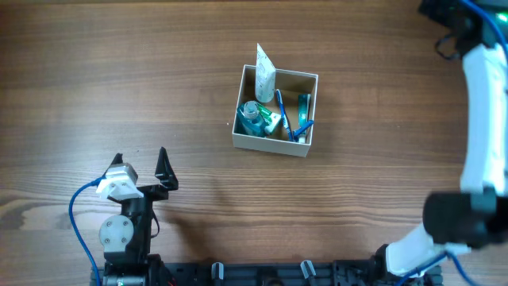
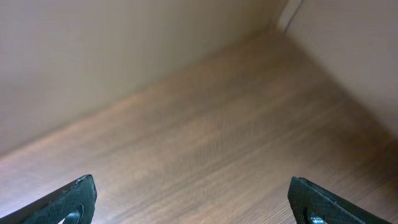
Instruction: Pack container
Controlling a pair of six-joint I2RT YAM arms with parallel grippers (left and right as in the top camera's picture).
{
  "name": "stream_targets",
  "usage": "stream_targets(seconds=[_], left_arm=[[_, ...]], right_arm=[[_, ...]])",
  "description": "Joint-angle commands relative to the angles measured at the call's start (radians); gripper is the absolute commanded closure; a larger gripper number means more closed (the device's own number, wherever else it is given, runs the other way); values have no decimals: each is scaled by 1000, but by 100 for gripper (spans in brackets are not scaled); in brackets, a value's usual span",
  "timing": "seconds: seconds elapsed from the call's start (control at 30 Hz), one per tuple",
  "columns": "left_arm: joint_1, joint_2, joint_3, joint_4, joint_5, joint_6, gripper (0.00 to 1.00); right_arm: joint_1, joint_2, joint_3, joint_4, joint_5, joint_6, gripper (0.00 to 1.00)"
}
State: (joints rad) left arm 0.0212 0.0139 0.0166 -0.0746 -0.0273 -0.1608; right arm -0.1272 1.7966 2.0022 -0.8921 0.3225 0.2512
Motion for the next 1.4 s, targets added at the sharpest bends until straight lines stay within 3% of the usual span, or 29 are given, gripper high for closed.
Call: stream_targets(seconds=[0.0,0.27,0.77,1.07,1.37], left_arm=[[-5,-11,-10,3,19,19,0],[-6,-11,-10,3,19,19,0],[-5,-11,-10,3,19,19,0],[-5,-11,-10,3,19,19,0],[-5,-11,-10,3,19,19,0]], right_arm=[[3,-126,-34,2,13,-39,0],[3,-362,-350,138,-124,-33,0],[6,-914,-1032,670,-244,-42,0],[6,-1281,-1509,1095,-325,-39,0],[6,-1514,-1705,1143,-348,-34,0]])
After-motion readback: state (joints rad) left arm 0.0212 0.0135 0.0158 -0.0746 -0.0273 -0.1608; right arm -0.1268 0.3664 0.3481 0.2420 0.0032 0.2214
